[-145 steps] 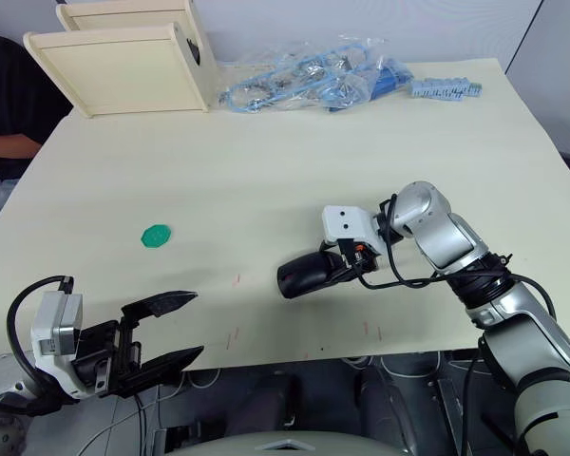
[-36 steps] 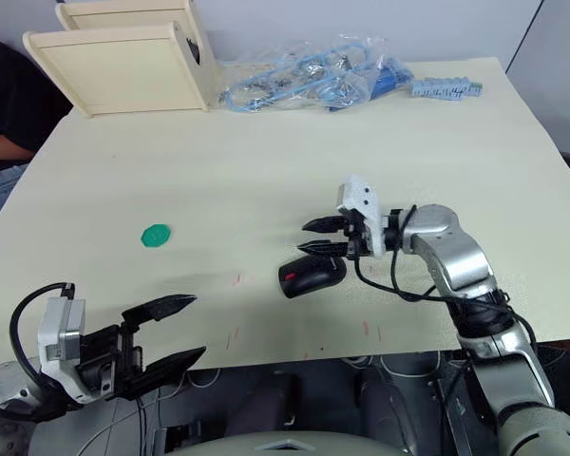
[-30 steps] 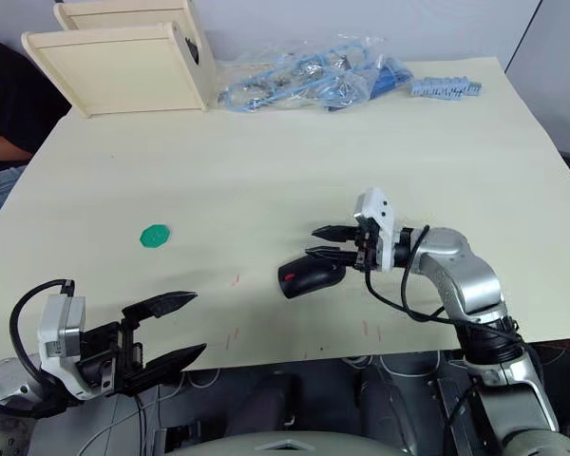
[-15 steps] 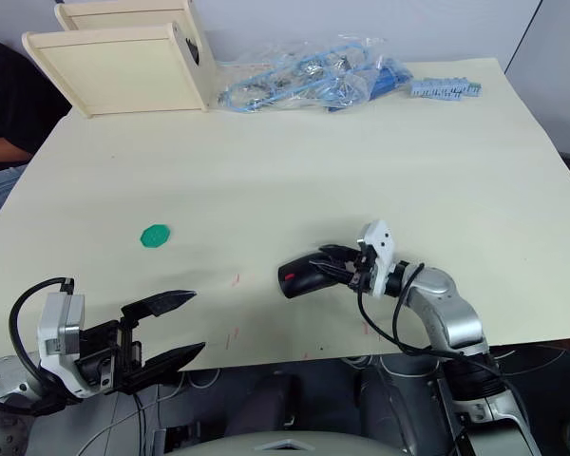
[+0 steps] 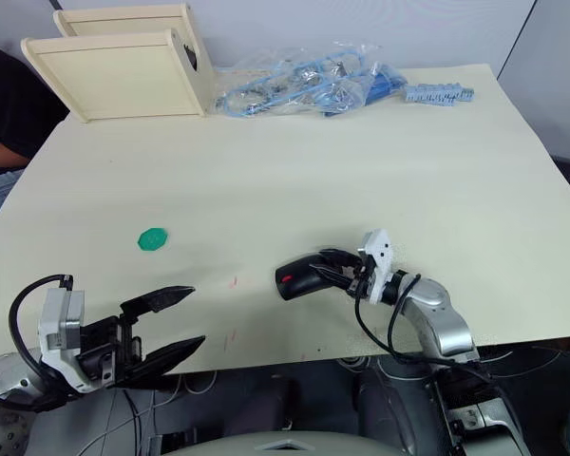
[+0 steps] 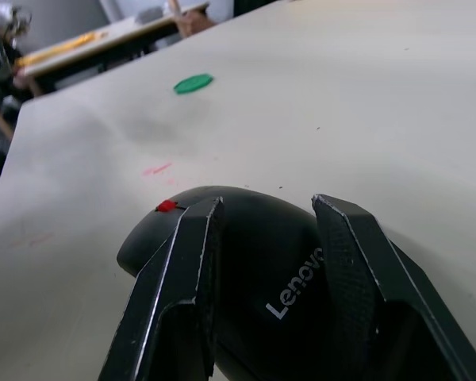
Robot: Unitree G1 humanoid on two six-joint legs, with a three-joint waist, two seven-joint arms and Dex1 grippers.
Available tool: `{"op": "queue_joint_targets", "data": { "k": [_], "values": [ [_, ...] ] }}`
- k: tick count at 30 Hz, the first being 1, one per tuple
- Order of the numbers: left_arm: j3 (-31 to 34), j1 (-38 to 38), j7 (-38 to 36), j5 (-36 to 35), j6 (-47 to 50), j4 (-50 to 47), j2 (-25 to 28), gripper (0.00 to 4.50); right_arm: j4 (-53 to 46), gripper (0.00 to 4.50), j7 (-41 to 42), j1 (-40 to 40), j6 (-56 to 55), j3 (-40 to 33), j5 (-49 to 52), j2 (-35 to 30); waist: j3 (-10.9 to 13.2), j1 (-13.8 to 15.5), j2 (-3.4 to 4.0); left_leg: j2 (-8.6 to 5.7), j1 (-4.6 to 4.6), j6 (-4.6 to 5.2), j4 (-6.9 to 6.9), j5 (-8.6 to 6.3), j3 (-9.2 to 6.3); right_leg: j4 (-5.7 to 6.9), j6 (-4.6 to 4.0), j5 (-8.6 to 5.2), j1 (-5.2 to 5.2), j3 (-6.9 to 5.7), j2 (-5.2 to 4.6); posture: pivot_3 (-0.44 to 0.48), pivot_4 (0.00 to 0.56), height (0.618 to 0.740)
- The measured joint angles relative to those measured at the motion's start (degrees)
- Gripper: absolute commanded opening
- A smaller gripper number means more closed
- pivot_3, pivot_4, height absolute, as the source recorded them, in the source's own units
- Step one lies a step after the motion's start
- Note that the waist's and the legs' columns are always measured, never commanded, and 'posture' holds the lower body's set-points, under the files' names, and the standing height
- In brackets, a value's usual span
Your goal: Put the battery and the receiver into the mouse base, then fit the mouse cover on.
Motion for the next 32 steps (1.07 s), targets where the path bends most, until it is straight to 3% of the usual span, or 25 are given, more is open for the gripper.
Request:
{"op": "queue_joint_targets", "data": {
  "k": [4,8,11,15,27,32],
  "values": [
    [0.20,-0.14,3.13,-0.55,0.89,0.31,-1.59,4.50,-3.53,1.86,-2.89,0.64,1.04,-1.31,-0.33,-1.38,0.11,0.19,0.16,-0.01,-0.07,0.00,0.01,0.00,-0.01,0.00,0.01,0.01,-0.04,0.00,-0.04,0.000,0.150,0.740],
    [1.33,-0.13,8.90,-1.92,2.96,1.33,-4.03,4.50,-8.99,1.86,1.01,2.20,2.06,-6.09,5.44,-6.91,0.26,0.56,0.22,-0.04,-0.16,0.00,0.03,0.00,-0.07,-0.04,0.04,0.01,-0.04,-0.05,-0.13,0.000,0.150,0.740],
    [3.00,0.14,12.82,-3.17,4.53,2.05,-5.46,4.50,-10.72,2.70,2.65,5.07,1.98,-10.16,6.49,-12.39,0.26,0.69,0.19,-0.07,-0.16,0.00,0.04,0.00,-0.05,-0.05,0.05,0.00,-0.03,-0.06,-0.13,0.000,0.150,0.740],
    [4.27,1.85,16.56,-3.58,6.14,3.03,-6.80,4.50,-10.62,4.45,5.10,10.76,0.90,-16.66,7.86,-18.36,0.29,0.68,0.16,-0.13,-0.15,0.01,0.04,0.00,0.06,-0.05,0.04,0.00,-0.03,-0.06,-0.11,0.000,0.150,0.740],
    [7.35,9.53,18.17,-0.92,5.10,7.35,-9.70,4.50,-8.54,4.45,11.11,26.96,-4.14,-31.76,10.15,-24.62,0.32,0.78,0.09,-0.14,-0.20,0.01,0.04,0.00,0.27,-0.17,-0.13,-0.14,-0.01,-0.02,-0.07,0.000,0.150,0.740],
    [7.44,8.79,18.96,-0.86,4.94,7.83,-10.18,4.50,-6.31,4.45,12.45,27.98,-6.43,-33.29,10.30,-24.60,0.32,0.80,0.07,-0.09,-0.17,0.01,0.10,-0.01,0.30,-0.13,-0.15,-0.17,0.00,-0.02,-0.06,0.000,0.150,0.740]
  ]
}}
